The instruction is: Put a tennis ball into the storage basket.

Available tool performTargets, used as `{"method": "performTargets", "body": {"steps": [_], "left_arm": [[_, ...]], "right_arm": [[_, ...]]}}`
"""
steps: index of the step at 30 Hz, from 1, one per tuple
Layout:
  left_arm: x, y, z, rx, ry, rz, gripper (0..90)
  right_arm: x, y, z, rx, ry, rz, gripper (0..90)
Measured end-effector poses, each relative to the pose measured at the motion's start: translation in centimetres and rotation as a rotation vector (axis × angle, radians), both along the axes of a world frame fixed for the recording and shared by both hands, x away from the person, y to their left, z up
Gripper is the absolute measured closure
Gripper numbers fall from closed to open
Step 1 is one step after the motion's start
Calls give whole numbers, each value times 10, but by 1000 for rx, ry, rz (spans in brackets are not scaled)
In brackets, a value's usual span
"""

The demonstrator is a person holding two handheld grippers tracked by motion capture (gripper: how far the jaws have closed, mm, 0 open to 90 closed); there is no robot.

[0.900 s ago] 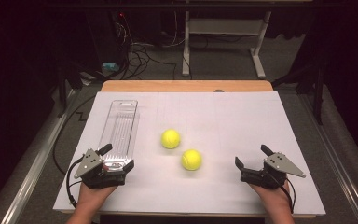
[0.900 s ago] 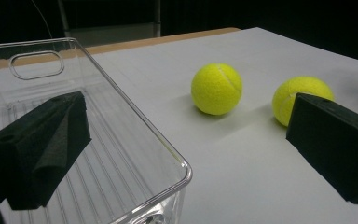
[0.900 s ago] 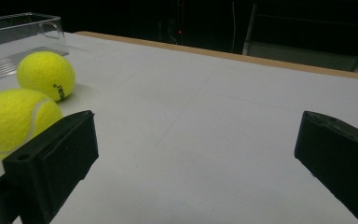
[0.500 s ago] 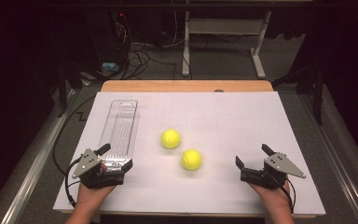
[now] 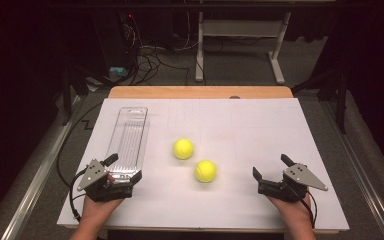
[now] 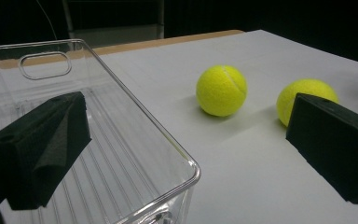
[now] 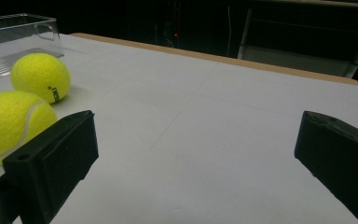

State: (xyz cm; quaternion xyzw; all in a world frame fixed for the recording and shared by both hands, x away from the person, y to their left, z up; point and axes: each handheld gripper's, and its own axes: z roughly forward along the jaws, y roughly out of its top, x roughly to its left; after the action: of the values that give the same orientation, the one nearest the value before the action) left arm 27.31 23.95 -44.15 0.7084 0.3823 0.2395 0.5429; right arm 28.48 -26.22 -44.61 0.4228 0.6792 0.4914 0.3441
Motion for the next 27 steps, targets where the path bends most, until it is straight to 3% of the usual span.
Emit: {"method": "performTargets", "body": {"steps": [13,27], "left_arm": [[-1,-5,4,16,1,-23,6],[0,-11,10,41,61,-70,7]], "right_arm": [[0,0,0,-3,2,2,0],[0,1,0,-7,8,7,0]]}}
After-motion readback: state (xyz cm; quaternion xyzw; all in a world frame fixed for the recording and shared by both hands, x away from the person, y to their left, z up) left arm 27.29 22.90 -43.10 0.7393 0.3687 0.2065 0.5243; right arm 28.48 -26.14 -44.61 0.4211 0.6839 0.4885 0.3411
